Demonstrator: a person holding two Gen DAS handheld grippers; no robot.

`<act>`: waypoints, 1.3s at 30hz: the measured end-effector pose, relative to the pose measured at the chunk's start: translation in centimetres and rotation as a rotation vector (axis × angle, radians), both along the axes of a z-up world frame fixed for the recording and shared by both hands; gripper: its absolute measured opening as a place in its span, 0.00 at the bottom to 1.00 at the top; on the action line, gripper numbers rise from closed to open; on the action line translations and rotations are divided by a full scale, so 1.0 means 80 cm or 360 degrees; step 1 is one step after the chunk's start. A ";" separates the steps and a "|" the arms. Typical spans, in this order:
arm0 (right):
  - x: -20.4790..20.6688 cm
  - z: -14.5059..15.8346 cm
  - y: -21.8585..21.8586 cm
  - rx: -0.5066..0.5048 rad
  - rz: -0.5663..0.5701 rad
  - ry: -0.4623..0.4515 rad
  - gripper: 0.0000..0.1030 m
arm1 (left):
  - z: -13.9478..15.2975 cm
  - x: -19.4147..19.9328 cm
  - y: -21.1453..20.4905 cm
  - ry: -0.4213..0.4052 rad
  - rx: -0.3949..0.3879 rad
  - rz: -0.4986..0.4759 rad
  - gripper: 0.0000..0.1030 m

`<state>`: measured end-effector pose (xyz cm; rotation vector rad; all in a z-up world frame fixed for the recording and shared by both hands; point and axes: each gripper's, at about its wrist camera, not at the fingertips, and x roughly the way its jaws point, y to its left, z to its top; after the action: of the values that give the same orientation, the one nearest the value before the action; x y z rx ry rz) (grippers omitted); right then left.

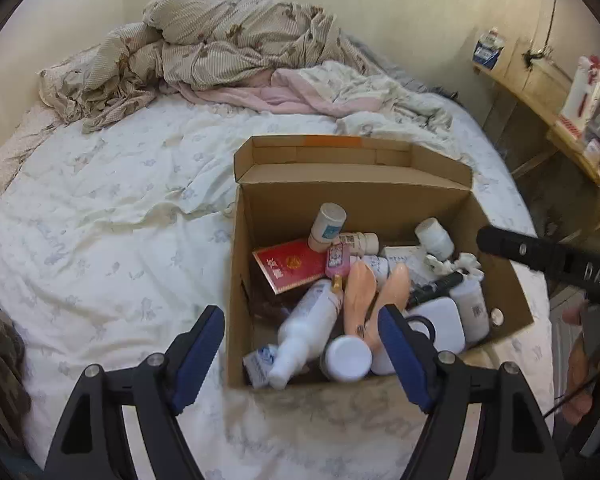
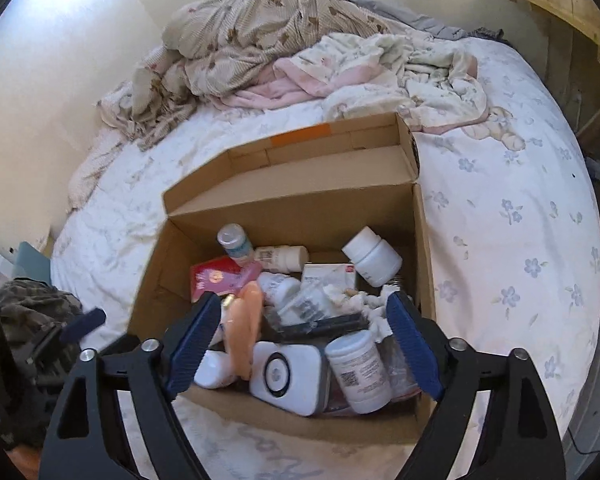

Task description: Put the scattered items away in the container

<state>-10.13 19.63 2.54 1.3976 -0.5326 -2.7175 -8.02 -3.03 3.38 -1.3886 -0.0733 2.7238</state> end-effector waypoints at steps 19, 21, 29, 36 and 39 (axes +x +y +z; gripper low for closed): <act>0.044 -0.026 -0.063 0.0221 0.0133 -0.0036 0.88 | -0.028 -0.006 0.009 -0.0111 0.0100 0.0023 0.77; 0.044 -0.027 -0.067 0.0222 0.0150 -0.0035 0.88 | -0.030 -0.007 0.008 -0.0117 0.0094 0.0036 0.77; 0.045 -0.026 -0.066 0.0215 0.0151 -0.0029 0.88 | -0.026 -0.005 0.009 -0.0071 0.0047 0.0033 0.77; 0.049 -0.025 -0.069 0.0243 0.0163 -0.0022 0.88 | -0.026 -0.003 0.011 -0.0070 0.0039 0.0022 0.77; 0.051 -0.023 -0.069 0.0255 0.0166 -0.0006 0.88 | -0.027 -0.003 0.009 -0.0102 0.0082 0.0027 0.77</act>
<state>-6.08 14.12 0.74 1.4213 -0.2390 -2.7263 -8.25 -2.32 1.22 -1.4676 -0.1585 2.6705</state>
